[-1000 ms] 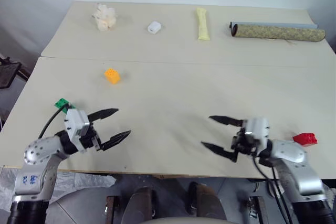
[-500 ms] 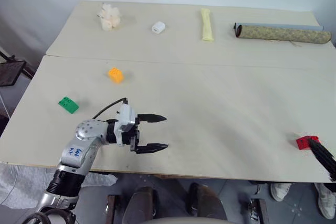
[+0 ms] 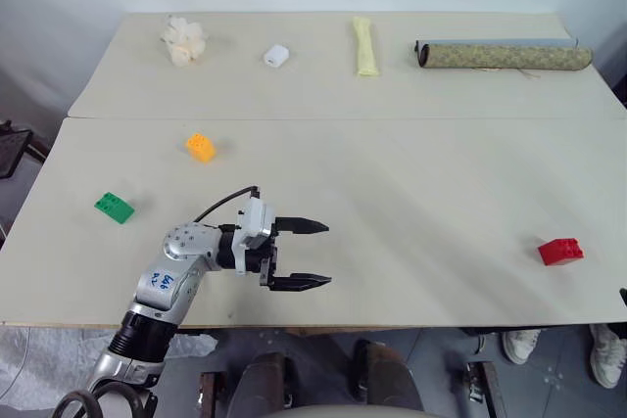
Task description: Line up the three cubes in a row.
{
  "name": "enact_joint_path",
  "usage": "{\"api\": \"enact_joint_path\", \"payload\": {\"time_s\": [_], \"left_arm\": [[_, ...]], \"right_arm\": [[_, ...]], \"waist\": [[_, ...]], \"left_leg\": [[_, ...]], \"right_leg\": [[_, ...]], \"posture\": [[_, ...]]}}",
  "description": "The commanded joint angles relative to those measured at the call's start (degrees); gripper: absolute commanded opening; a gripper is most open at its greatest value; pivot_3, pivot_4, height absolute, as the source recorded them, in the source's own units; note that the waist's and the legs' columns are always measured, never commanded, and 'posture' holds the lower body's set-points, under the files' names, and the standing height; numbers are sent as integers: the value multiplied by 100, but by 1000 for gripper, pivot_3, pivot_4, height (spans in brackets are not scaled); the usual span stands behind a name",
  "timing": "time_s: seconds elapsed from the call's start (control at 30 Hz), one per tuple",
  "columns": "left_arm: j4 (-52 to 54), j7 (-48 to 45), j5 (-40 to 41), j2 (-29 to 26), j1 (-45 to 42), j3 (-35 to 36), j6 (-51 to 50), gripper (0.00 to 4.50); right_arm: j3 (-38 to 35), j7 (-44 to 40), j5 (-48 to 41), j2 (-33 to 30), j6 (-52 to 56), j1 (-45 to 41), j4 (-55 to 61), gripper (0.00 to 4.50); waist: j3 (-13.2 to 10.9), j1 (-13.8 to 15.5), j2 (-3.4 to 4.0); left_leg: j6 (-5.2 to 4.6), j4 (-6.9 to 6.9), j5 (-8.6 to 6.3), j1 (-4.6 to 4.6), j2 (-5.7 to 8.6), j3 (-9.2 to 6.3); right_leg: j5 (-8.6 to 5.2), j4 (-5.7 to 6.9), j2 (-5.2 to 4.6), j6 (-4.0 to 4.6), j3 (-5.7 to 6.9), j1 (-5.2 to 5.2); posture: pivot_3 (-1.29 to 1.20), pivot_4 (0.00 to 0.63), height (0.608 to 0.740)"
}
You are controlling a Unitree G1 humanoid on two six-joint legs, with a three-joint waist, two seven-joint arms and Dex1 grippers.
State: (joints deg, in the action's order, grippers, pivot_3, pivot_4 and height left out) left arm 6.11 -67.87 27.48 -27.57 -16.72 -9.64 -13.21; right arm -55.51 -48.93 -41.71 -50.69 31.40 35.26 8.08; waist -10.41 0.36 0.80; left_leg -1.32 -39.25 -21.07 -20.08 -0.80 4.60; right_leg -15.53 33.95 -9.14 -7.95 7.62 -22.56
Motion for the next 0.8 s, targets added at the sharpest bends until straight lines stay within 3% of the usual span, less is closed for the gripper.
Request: {"api": "enact_joint_path", "payload": {"time_s": [0.03, 0.17, 0.5, 0.6, 0.8], "left_arm": [[303, -20, 56, 3, 134, -8, 33, 4468], [403, 54, 10, -17, 286, 16, 54, 4468], [592, 328, -74, -59, 538, 123, 118, 4468], [588, 380, -82, -87, 563, 189, 148, 4500], [530, 450, -107, -79, 555, 200, 242, 4500]], "right_arm": [[187, 116, -2, -474, 764, -338, -249, 4500], [679, 101, 56, -832, 1273, -975, -505, 4500], [2022, 238, 734, -993, 1544, -2159, -975, 4500], [2198, 120, 899, -950, 1355, -2370, -1060, 3874], [2483, -3, 1158, -851, 1021, -2683, -1237, 1799]], "waist": [[0, 31, 1], [-1, 130, -2], [-1, 111, -1], [-1, 112, -1], [-1, 114, -1]], "left_leg": [[-4, -1, -2, 0, 4, 1], [-9, -6, -5, -9, 11, 0], [-12, -17, -7, -12, 13, 2], [-12, -19, -8, -13, 13, 3], [-11, -23, -8, -13, 13, 7]], "right_leg": [[2, -4, -3, -4, -2, 0], [4, -12, -3, -7, 3, 0], [8, -11, -3, -14, 3, 1], [8, -11, -3, -15, 3, 1], [9, -11, -2, -16, 3, 1]], "posture": [[0, 150, 740], [0, 150, 740], [0, 150, 740], [0, 150, 740], [0, 150, 740]]}}
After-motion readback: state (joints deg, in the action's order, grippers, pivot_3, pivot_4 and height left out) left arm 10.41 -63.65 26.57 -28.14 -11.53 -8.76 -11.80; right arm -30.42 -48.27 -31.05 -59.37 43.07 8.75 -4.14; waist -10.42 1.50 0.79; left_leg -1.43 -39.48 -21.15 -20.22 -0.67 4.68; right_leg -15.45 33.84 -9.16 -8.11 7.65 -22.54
